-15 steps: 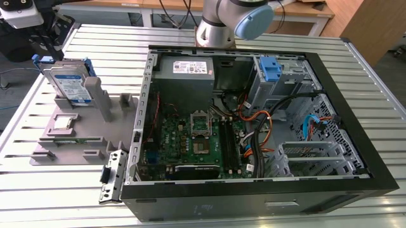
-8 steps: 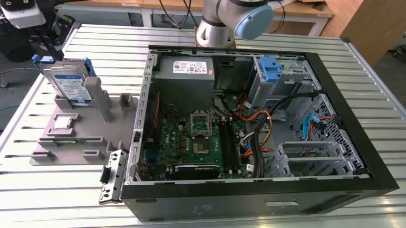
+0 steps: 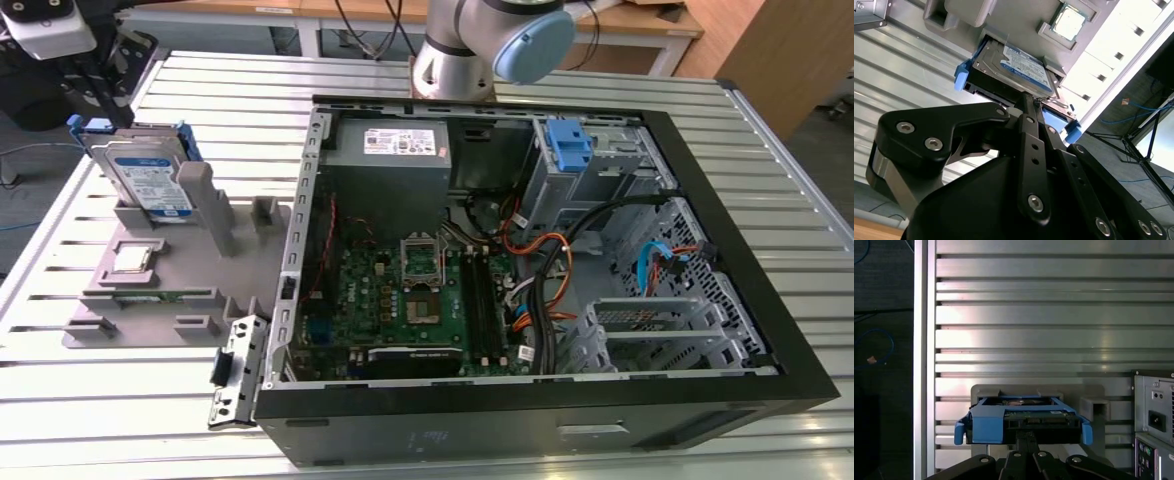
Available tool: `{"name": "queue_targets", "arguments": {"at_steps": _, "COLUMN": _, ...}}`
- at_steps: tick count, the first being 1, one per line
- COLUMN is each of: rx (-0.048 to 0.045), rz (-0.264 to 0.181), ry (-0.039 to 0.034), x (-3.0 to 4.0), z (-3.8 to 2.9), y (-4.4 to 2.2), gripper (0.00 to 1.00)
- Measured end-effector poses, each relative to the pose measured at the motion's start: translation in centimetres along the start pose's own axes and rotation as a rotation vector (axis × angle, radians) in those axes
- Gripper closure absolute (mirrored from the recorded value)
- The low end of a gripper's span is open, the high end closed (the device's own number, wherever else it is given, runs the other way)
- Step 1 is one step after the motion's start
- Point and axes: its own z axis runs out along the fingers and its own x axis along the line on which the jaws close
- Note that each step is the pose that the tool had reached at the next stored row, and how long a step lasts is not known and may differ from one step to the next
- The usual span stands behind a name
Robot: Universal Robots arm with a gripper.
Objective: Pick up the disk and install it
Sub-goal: 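Pick up the disk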
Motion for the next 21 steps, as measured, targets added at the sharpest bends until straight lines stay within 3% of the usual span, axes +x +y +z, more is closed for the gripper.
{"name": "queue_targets", "arguments": {"at_steps": 12, "rx": 0.0, "rz": -0.001, "ry": 0.0, "x": 0.0, "z": -0.03, "y": 0.0, "gripper": 0.9}}
{"name": "queue_targets", "arguments": {"at_steps": 21, "rx": -0.0002, "rz": -0.035, "ry": 0.0007, "x": 0.0, "z": -0.04, "y": 0.0, "gripper": 0.9}}
